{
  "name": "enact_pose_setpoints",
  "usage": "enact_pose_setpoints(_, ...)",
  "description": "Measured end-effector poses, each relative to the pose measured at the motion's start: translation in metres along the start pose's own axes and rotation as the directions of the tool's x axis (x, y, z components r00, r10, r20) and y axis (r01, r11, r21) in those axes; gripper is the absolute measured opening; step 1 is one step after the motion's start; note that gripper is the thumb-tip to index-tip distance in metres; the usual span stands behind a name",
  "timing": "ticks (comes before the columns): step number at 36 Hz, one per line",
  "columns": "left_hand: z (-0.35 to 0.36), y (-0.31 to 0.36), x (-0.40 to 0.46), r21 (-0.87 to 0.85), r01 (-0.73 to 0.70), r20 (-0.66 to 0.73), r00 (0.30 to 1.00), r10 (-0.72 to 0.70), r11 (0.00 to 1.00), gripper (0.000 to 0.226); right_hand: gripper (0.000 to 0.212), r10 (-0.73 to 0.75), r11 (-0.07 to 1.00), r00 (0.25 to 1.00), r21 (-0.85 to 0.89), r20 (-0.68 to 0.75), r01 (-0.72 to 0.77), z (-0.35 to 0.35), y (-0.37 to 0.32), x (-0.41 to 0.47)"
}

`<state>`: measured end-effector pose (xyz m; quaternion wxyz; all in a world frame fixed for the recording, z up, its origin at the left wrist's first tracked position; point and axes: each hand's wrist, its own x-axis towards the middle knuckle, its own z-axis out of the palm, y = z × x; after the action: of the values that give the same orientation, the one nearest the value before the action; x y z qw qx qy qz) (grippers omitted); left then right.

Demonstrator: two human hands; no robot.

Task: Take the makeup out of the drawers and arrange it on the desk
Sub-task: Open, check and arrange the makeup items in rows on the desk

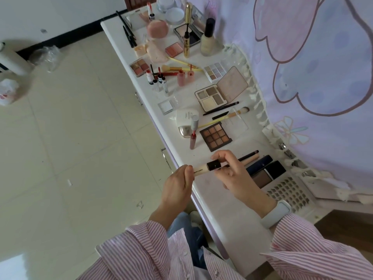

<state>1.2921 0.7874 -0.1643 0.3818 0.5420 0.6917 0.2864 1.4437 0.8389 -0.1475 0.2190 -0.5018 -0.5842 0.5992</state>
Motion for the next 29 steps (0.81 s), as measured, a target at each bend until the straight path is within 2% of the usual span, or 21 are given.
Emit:
enact_pose_setpoints(3,0.000,0.000,0.002,-0.003,-0.017,-0.004,1.000,0.017,1.000,0.036,0.014,0.033,0.996,0.999,-0.079,-0.042,-0.036,0.000,-0.006,0.004)
enact_pose_setpoints(5,0.001,0.000,0.002,0.005,-0.027,-0.007,1.000,0.027,1.000,0.038,0.028,0.046,0.988,0.996,-0.144,-0.075,-0.057,0.001,-0.006,0.006)
enact_pose_setpoints(6,0.001,0.001,0.002,0.009,-0.037,-0.004,0.999,0.037,0.999,0.040,0.028,0.039,0.985,0.995,-0.163,-0.093,-0.054,0.000,-0.006,0.006)
enact_pose_setpoints(9,0.002,0.000,-0.001,-0.066,-0.050,0.003,0.999,0.051,0.997,0.038,0.014,0.020,0.990,0.995,-0.138,-0.101,-0.034,-0.001,-0.005,0.007)
enact_pose_setpoints(12,0.003,0.001,-0.005,-0.084,-0.099,-0.035,0.995,0.096,0.992,0.018,0.015,0.039,0.997,0.991,-0.067,-0.126,-0.048,0.002,-0.004,0.009)
enact_pose_setpoints(13,0.004,0.001,-0.006,-0.071,-0.103,-0.061,0.993,0.099,0.992,0.020,0.016,0.044,0.998,0.991,-0.049,-0.126,-0.051,0.003,-0.006,0.009)
enact_pose_setpoints(18,0.003,-0.005,-0.009,-0.045,-0.096,-0.134,0.987,0.089,0.994,0.020,0.016,0.004,1.000,1.000,-0.017,-0.003,-0.004,0.003,-0.013,0.008)
enact_pose_setpoints(20,0.001,-0.008,-0.008,-0.036,-0.132,-0.168,0.978,0.124,0.991,0.025,0.006,0.039,0.999,0.999,-0.027,0.018,-0.039,0.001,-0.017,0.007)
enact_pose_setpoints(23,0.003,-0.009,-0.007,0.033,-0.212,-0.215,0.953,0.214,0.977,0.037,0.030,0.114,0.980,0.993,-0.162,0.005,-0.112,0.002,-0.020,0.009)
enact_pose_setpoints(25,0.005,-0.010,-0.007,0.041,-0.232,-0.223,0.946,0.235,0.972,0.038,0.034,0.109,0.965,0.994,-0.237,-0.029,-0.112,0.002,-0.019,0.010)
enact_pose_setpoints(27,0.008,-0.012,-0.007,0.042,-0.238,-0.227,0.944,0.241,0.970,0.036,0.024,0.047,0.963,0.998,-0.264,-0.040,-0.056,0.002,-0.017,0.009)
enact_pose_setpoints(29,0.010,-0.015,-0.007,0.073,-0.256,-0.233,0.935,0.266,0.964,0.030,0.007,0.011,0.963,1.000,-0.270,0.015,-0.007,-0.002,-0.016,0.006)
